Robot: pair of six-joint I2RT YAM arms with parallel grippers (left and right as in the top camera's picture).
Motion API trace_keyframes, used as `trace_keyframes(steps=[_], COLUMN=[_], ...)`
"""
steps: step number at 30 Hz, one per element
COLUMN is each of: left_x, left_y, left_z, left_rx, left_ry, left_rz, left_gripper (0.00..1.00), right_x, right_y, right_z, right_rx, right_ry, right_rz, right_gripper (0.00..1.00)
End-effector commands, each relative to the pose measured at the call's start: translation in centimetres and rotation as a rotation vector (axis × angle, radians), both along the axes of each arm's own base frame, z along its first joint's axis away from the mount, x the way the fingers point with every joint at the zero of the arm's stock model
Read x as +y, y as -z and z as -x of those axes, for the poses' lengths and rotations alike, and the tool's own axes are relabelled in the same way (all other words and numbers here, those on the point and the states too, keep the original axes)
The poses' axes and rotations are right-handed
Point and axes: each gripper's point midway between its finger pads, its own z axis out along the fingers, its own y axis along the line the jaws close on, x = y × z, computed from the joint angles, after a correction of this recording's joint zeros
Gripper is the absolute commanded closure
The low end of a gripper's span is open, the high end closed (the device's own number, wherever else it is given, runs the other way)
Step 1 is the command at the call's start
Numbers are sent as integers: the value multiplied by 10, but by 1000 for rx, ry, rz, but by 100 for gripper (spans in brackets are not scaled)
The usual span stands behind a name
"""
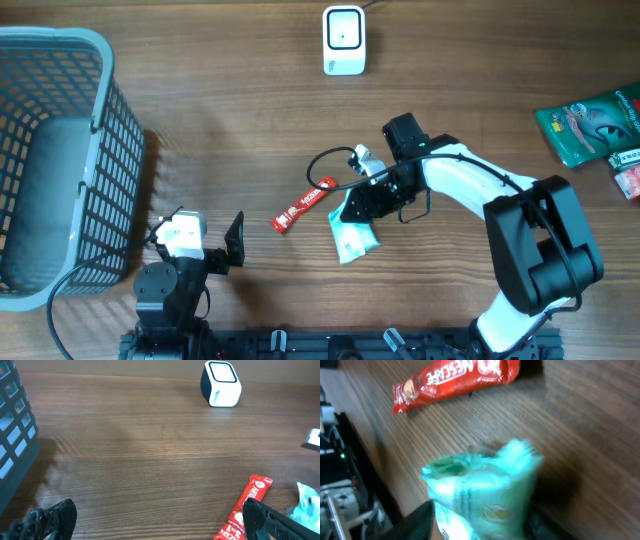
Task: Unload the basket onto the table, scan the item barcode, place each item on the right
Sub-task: 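Lower the right gripper onto the mint-green wipes pack and grasp it, then raise the wipes pack with the right gripper up to the scanner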
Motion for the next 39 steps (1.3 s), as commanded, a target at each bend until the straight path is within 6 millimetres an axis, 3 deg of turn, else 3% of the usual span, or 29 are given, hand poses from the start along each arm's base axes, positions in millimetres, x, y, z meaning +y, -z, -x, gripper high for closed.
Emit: trace_keyframes(steps=[1,4,6,7,8,9,11,14,16,21,23,26,31,33,35,37,39], left_x=[-3,-3,-3,-3,-3,-3,-3,-3,-3,-3,-3,-3,-3,-3,-3,-3,-3], left_y=[-1,-1,-1,-1,-1,-1,-1,-1,-1,-1,-1,-1,-1,-1,-1,-1,-1], left_z=[1,1,1,1,1,1,1,1,1,1,1,1,1,1,1,1,1], left_rx=[-5,-6,-6,-5,-6,-6,-6,-6,-6,-5,-6,-5,-6,-6,-6,-5,-6], left_ry=[21,21,21,21,21,21,21,21,21,21,21,21,21,21,21,21,21], left_rz=[-9,-9,-9,-9,-9,-9,-9,-9,-9,-9,-9,-9,-9,-9,-9,-9,-9], left_gripper=[0,0,0,0,0,0,0,0,0,0,0,0,0,0,0,0,0], right_x=[5,15,20,21,22,22,19,4,7,18,21,24,34,38,39,32,20], right_y=[2,-8,-14,-16,-16,-16,-12,12,18,30,33,33,21,11,-3,-19,-30], right_z=[11,12,13,13,12,12,10,-1,5,15,21,20,9,-5,-28,-54,-65], right_rx=[34,47,38,37,40,44,60,46,26,-57,-56,-51,-9,-3,39,129,207], right_ry=[-34,-39,-60,-64,-56,-53,-21,79,52,-27,-46,-41,34,89,221,410,523], right_rz=[-42,-125,-180,-194,-192,-191,-157,50,107,180,181,168,111,94,89,96,113], right_gripper=[54,60,55,21,7,0,0,0,0,18,35,68,69,71,81,92,92])
